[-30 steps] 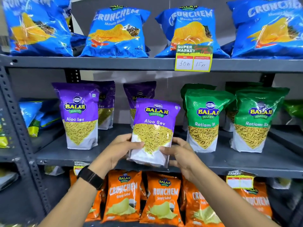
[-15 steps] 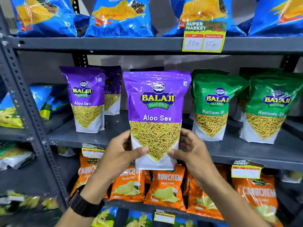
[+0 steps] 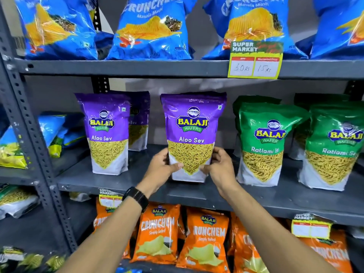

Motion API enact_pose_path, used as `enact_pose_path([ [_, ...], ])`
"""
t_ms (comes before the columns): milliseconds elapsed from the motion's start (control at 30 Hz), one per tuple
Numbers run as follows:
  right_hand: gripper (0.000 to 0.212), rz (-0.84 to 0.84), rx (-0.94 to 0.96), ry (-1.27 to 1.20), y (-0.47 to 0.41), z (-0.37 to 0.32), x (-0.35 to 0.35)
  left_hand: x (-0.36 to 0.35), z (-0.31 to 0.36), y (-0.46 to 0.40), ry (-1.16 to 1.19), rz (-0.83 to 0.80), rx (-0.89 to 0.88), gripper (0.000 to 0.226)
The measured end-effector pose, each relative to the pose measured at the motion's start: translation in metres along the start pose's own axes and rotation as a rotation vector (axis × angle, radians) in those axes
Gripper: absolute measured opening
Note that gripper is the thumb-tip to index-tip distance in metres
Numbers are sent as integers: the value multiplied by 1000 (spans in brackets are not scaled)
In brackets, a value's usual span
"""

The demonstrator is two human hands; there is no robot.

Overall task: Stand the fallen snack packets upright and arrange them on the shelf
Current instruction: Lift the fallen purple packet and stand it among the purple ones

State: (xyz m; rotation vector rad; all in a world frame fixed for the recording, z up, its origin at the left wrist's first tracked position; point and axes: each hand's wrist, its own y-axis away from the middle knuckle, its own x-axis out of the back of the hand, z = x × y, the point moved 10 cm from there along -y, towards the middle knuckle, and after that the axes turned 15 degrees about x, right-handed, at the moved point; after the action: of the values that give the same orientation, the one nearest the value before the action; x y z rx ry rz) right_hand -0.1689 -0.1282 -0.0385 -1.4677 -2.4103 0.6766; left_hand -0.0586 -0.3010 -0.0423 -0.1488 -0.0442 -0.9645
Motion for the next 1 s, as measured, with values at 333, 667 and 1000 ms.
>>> enact_pose_path([
  [333,66,-29,-44,160,21,53,8,1,-48,-7,-70,-19,91,42],
  [667,73,-109,82,449,24,23,33,-13,-28,1,-105,138,3,34],
  [1000,77,-298,170,667,23,17,5,8,-38,-3,143,212,68,44],
])
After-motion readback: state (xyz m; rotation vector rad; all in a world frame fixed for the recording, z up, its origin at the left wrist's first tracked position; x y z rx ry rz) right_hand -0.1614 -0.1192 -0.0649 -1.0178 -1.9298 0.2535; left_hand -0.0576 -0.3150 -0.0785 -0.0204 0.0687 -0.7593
